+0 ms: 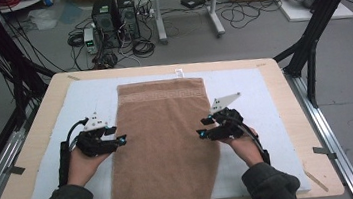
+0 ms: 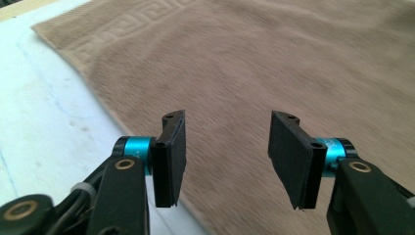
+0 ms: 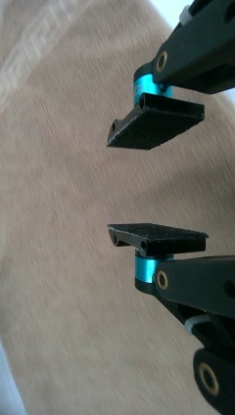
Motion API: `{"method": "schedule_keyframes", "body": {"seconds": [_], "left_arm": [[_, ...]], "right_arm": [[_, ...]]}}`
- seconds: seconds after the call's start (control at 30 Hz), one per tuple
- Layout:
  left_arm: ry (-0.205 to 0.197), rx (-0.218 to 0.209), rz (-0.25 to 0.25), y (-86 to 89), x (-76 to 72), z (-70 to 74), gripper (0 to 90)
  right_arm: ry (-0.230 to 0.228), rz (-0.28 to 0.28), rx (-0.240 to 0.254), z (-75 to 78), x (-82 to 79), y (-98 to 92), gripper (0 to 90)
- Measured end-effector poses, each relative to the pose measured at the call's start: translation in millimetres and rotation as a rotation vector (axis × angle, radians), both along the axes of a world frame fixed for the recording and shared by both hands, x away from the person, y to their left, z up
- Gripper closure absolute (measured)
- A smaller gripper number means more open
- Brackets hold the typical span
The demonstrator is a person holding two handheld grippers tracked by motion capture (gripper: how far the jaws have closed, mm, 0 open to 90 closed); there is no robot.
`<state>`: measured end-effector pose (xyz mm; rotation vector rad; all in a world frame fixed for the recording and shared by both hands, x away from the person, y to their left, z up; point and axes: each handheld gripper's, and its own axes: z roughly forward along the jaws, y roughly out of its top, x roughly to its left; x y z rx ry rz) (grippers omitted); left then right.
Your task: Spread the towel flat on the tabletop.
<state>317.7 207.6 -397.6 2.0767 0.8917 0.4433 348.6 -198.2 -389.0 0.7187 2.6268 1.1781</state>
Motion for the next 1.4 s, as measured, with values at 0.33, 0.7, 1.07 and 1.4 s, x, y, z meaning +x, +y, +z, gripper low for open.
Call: {"method": "schedule_keyframes", "body": {"seconds": [0.33,0.7,1.07,1.4], "left_arm": [[0.037,-0.036,-0.057,1.5,-60.2,-27.3,44.7],[0.046,0.02,-0.114,-3.4,-78.3,-47.7,80.7],[-0.028,-0.034,-0.043,-5.9,-54.0,-13.3,86.5],[-0.046,0.007,0.083,-11.8,28.4,-3.6,86.4]], "right_arm": [[0.03,0.086,-0.004,-26.4,-58.9,-3.0,46.6],[0.064,0.142,-0.024,-52.1,-75.9,5.5,71.4],[0.015,0.135,0.008,-19.3,-56.5,5.4,86.1],[0.005,0.012,-0.057,-0.7,19.5,15.9,85.8]]}}
